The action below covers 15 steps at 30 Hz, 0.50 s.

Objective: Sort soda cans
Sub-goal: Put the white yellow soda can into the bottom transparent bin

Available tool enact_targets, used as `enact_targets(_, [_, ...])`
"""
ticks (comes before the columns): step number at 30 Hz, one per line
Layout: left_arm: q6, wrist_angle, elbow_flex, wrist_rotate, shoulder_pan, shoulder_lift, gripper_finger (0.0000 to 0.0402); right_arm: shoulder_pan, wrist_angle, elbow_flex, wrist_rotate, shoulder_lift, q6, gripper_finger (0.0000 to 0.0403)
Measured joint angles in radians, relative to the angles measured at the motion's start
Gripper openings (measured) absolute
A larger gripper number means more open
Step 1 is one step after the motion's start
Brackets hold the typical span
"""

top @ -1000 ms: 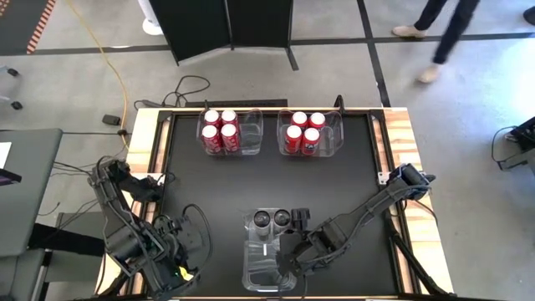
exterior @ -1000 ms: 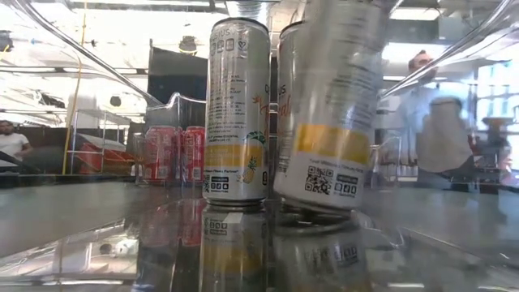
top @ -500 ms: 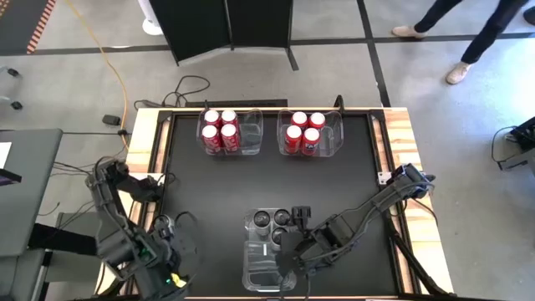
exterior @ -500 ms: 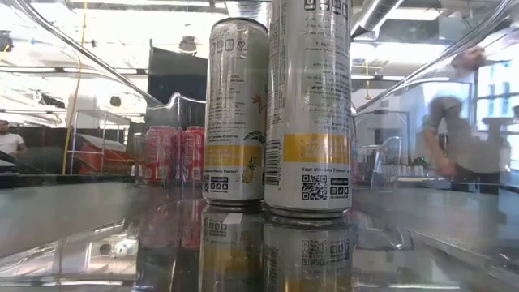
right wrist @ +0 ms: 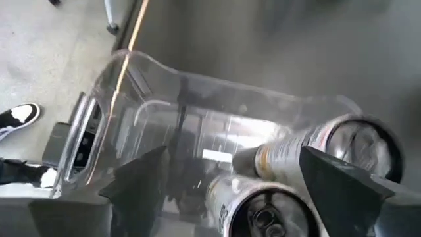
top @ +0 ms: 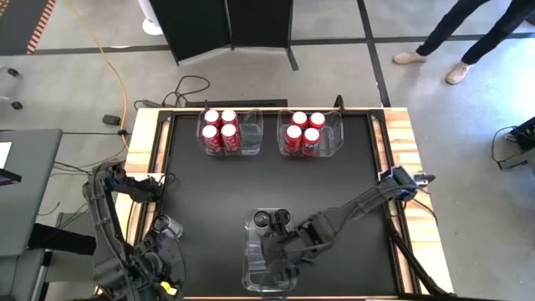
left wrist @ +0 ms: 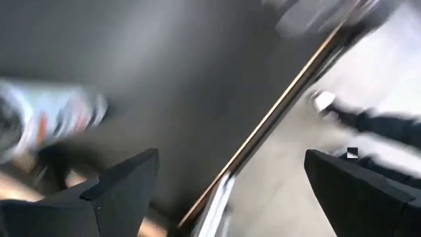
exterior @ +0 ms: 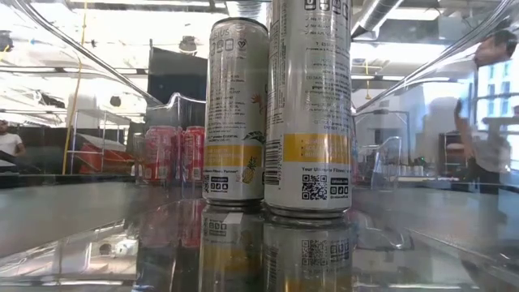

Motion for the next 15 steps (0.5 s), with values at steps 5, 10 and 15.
enact_targets(5, [-0.044, -0.001, -0.061, 0.154, -0.028, 0.001, 0.0375, -0.025, -0.038, -0.001, 0.001, 0.034, 0.070, 0.0325])
enact_targets(10, [-0.074, 0.001, -0.071, 0.172, -0.042, 0.000, 0.0375, -0.039, -0.059, 0.000, 0.007, 0.039, 0.081, 0.0293])
enact_targets(15, [-0.080, 0.001, -0.071, 0.171, -0.042, 0.000, 0.0375, -0.033, -0.143, 0.003, 0.010, 0.055, 0.059, 0.0286])
